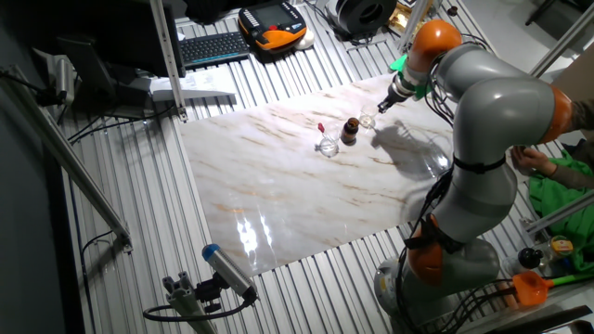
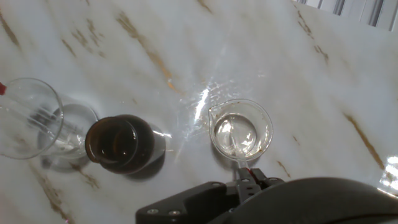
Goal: Transfer liquid using a dropper
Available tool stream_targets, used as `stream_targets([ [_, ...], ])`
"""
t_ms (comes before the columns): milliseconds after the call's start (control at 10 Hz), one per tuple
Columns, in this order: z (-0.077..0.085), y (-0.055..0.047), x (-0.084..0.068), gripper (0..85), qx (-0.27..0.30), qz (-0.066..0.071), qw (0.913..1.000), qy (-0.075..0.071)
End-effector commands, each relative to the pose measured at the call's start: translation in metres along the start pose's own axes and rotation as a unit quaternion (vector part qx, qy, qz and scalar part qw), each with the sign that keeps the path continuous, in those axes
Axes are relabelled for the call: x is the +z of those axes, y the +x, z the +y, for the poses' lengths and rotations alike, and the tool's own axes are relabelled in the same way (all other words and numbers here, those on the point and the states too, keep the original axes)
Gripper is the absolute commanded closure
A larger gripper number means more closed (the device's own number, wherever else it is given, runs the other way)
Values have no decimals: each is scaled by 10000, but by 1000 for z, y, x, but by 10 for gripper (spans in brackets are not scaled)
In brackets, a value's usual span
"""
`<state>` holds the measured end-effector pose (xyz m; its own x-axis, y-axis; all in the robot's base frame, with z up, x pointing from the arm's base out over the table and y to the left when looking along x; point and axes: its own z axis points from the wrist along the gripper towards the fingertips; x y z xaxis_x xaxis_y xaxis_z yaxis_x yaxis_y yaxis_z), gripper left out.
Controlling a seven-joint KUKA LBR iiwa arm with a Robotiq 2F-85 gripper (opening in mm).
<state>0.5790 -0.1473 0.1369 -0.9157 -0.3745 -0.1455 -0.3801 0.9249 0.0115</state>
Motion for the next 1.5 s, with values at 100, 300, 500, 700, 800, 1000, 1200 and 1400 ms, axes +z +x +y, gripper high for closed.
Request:
stream_targets([
  [100, 0, 0, 0, 850, 0, 0, 10000, 0],
  [300, 1, 0, -2, 850, 0, 0, 10000, 0],
  [500, 2, 0, -3, 850, 8, 21, 10000, -8],
  [700, 3, -1, -4, 850, 15, 29, 10000, -11],
  [800, 3, -1, -4, 850, 15, 43, 10000, -17],
  [1000, 3, -1, -5, 850, 32, 75, 10000, -39],
  [1200, 3, -2, -8, 850, 52, 120, 9999, -32],
  [1400, 3, -1, -9, 850, 66, 130, 9999, -27],
])
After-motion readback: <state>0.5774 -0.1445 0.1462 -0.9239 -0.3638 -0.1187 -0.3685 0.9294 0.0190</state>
